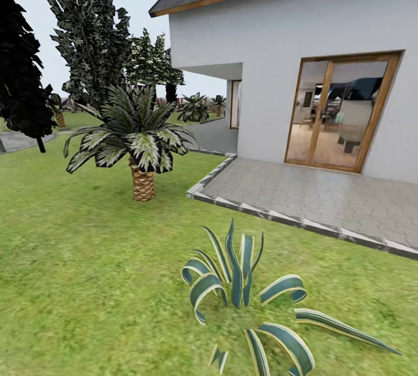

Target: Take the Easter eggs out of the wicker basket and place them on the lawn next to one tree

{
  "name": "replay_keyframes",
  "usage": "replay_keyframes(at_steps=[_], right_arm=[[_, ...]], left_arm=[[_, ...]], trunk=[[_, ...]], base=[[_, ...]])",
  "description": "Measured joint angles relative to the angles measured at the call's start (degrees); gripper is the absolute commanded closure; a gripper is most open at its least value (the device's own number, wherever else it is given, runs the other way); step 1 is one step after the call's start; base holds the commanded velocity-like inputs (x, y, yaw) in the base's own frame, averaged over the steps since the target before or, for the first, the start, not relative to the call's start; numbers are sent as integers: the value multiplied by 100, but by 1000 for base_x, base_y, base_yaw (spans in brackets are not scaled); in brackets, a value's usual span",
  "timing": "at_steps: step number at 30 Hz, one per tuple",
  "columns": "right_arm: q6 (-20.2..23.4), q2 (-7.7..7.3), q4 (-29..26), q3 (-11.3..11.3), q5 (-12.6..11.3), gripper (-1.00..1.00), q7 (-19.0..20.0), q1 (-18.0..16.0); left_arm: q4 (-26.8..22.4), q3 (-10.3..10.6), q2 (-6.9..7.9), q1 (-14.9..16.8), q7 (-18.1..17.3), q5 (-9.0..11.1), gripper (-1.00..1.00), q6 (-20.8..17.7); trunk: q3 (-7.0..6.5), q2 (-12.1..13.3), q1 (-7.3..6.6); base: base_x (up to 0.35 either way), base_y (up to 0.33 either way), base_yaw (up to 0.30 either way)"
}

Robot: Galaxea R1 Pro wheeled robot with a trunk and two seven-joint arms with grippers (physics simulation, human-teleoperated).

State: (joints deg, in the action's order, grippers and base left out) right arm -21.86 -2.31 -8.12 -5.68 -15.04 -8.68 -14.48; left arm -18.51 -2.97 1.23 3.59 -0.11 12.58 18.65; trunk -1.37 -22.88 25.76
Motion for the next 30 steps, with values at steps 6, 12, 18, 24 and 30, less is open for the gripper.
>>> replay_keyframes(at_steps=[6,12,18,24,30], right_arm=[[0,0,0,0,0,-100,0,0],[0,0,0,0,0,-100,0,0],[0,0,-2,0,0,-100,0,0],[0,0,0,0,0,-100,0,0],[0,0,0,0,0,-100,0,0]], left_arm=[[0,-2,0,0,3,0,-100,0],[0,-1,0,0,-2,0,-100,0],[0,1,0,0,-4,0,-100,0],[0,-1,0,0,-4,0,-100,0],[0,-2,0,0,-3,0,-100,0]], trunk=[[0,0,0],[0,0,0],[0,0,0],[0,0,0],[0,0,0]], base=[[0,165,0],[0,164,0],[0,164,0],[0,164,0],[0,164,0]])
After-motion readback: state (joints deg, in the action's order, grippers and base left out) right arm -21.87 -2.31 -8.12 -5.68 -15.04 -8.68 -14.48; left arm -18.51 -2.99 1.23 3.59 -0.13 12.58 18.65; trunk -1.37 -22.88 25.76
